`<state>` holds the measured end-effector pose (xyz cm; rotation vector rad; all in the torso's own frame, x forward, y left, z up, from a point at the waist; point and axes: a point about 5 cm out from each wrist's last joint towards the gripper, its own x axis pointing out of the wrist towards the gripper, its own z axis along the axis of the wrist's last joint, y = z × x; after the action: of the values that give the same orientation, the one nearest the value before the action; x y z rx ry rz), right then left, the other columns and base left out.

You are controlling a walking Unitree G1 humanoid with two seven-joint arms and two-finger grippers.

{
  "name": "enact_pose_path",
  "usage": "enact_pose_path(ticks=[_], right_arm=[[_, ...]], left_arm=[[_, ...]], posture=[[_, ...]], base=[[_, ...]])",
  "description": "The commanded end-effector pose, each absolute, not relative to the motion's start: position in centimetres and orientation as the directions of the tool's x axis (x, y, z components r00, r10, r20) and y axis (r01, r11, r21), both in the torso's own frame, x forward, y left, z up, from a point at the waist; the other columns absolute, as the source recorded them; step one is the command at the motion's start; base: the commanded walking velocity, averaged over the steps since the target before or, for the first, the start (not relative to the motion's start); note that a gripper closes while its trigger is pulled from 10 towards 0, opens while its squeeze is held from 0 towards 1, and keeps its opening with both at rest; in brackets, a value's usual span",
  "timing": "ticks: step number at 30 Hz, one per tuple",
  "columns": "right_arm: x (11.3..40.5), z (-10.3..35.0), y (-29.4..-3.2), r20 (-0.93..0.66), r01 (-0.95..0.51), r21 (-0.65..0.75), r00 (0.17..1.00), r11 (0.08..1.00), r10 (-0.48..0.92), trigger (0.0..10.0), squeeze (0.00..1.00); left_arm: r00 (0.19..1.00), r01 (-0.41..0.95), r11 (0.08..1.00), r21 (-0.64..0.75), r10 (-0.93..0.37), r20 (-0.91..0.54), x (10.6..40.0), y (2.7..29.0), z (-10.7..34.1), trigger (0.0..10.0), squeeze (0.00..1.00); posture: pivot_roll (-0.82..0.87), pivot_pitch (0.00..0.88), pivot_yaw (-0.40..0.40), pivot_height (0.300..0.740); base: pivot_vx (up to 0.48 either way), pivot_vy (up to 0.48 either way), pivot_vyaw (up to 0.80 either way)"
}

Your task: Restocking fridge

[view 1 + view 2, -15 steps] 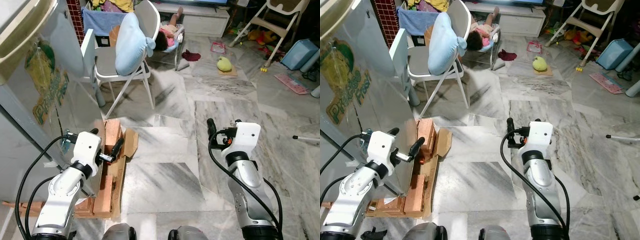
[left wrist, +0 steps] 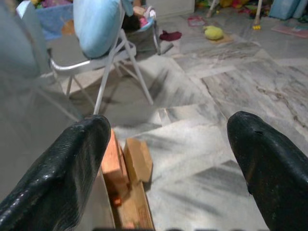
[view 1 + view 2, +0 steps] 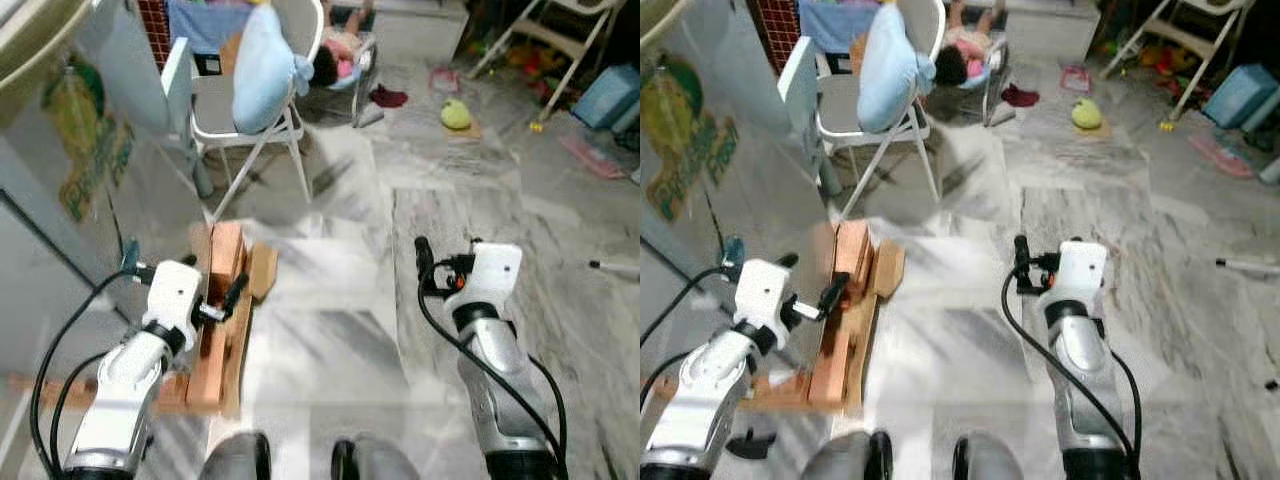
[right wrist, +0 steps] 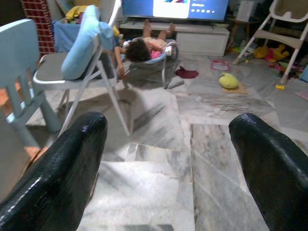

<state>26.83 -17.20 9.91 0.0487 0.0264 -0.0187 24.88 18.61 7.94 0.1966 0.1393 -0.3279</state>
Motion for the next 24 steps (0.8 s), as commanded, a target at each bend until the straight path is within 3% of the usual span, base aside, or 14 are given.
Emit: enact_pose_path(ticks=[1,10,19,24], right_arm=[[26.7,9.7,-17.6,-0.041,0.03,0.047,0.999,0.998,-0.028,10.0,0.0],[26.8,9.8,-17.5,-0.038,0.031,0.046,0.999,0.998,-0.029,10.0,0.0],[26.6,9.9,-17.6,-0.029,0.037,0.044,0.999,0.998,-0.035,10.0,0.0],[26.7,9.9,-17.5,-0.029,0.034,0.043,0.999,0.998,-0.033,10.0,0.0]], left_arm=[[0.936,0.337,0.925,0.175,-0.31,-0.165,24.7,18.5,8.1,10.0,0.0],[0.965,0.245,0.951,0.188,-0.221,-0.141,25.4,20.1,8.1,10.0,0.0],[0.966,0.243,0.956,0.163,-0.223,-0.128,26.1,20.5,8.3,10.0,0.0],[0.981,0.173,0.974,0.147,-0.158,-0.11,26.3,20.7,8.3,10.0,0.0]], posture=[[0.01,0.051,-0.07,0.74],[0.01,0.044,-0.07,0.74],[0.0,0.043,-0.071,0.74],[0.01,0.041,-0.071,0.74]], base=[[0.0,0.0,0.0],[0.0,0.047,0.0],[0.462,0.059,0.0],[0.432,0.0,0.0]])
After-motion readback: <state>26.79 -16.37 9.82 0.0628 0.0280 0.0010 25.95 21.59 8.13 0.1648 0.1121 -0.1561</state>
